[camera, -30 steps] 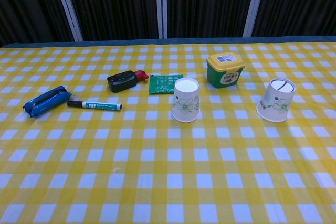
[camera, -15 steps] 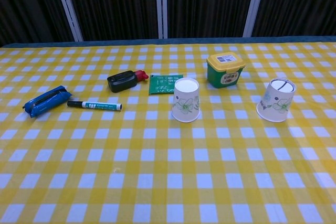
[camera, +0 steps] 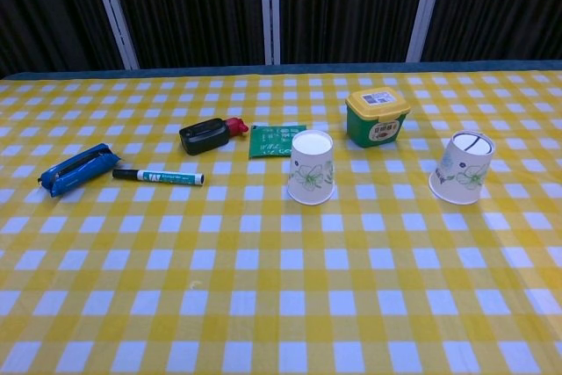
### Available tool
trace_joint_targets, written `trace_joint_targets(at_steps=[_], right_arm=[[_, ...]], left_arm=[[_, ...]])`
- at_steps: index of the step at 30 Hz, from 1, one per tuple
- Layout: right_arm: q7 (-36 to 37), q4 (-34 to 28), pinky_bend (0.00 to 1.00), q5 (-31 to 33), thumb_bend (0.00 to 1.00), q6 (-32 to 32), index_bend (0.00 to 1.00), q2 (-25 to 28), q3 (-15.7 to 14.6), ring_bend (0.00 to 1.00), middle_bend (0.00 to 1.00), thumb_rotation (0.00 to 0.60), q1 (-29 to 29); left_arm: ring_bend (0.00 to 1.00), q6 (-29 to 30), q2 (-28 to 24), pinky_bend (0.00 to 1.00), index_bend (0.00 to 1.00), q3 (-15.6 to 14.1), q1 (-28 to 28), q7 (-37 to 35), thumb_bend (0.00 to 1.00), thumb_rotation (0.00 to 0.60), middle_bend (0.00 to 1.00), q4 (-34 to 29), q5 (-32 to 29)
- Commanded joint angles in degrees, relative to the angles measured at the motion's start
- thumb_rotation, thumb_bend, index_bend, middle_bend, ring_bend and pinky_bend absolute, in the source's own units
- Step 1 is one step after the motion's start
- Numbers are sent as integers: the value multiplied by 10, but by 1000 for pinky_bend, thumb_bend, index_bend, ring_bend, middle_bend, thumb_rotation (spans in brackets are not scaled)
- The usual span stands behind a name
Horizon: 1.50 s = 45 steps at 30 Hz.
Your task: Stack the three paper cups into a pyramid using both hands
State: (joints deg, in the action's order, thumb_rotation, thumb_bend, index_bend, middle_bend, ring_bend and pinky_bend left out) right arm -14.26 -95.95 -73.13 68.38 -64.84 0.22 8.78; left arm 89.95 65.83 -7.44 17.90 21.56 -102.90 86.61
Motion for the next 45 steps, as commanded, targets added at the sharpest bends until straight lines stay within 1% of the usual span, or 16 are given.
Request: trace_joint_targets(at_steps=[1, 4, 8, 10, 13, 17, 25, 29, 37, 40, 45], right_arm=[[1, 11, 0, 9, 133, -10, 246, -7, 2, 0, 0, 600, 4], [1, 23, 0, 14, 148, -15, 255, -14, 4, 0, 0, 600, 7], [1, 39, 0, 21, 198, -21, 283, -23, 6, 0, 0, 600, 11], [-1, 45, 0, 24, 223, -22, 315, -26, 6, 0, 4, 600, 12], [-5, 51, 0, 23, 255, -14, 392, -31, 8, 0, 41, 600, 10], [-13, 50, 0, 18, 260, 1, 440, -34, 9, 0, 73, 600, 7], [-2, 39, 2, -15, 259, 30, 482, -38, 12, 0, 103, 600, 5], [-11, 22, 2, -22, 260, 33, 483, -34, 19, 0, 103, 600, 13], [-49, -42, 2, -32, 259, 23, 492, -27, 38, 0, 107, 600, 44], [-66, -56, 2, -35, 253, 14, 499, -37, 41, 0, 111, 600, 57], [-119, -75, 2, -9, 247, -12, 500, -75, 54, 0, 112, 600, 89]], left_arm=[[0, -4, 0, 0, 0, 3, -2, 0, 204, 600, 0, 0, 3], [0, -7, 0, 0, 0, 6, -5, 0, 204, 600, 0, 0, 6], [0, -11, -1, 0, 0, 11, -9, -1, 203, 600, 0, 0, 10], [0, -15, -1, 0, 0, 13, -10, -1, 204, 600, 0, 0, 11], [0, -20, -2, 0, 0, 18, -13, -1, 203, 600, 0, -1, 12], [0, -25, -4, 0, 0, 25, -17, -2, 202, 600, 0, -1, 14], [0, -33, -9, 0, 0, 37, -25, -10, 202, 600, 0, -1, 16], [0, -40, -11, 0, 0, 43, -28, -14, 202, 600, 0, -1, 13], [0, -50, -16, 0, 0, 56, -32, -25, 202, 600, 0, 2, 8], [0, -54, -18, 0, 0, 60, -33, -29, 202, 600, 0, 2, 6], [0, -66, -20, 0, 0, 67, -34, -31, 203, 600, 0, 2, -7]])
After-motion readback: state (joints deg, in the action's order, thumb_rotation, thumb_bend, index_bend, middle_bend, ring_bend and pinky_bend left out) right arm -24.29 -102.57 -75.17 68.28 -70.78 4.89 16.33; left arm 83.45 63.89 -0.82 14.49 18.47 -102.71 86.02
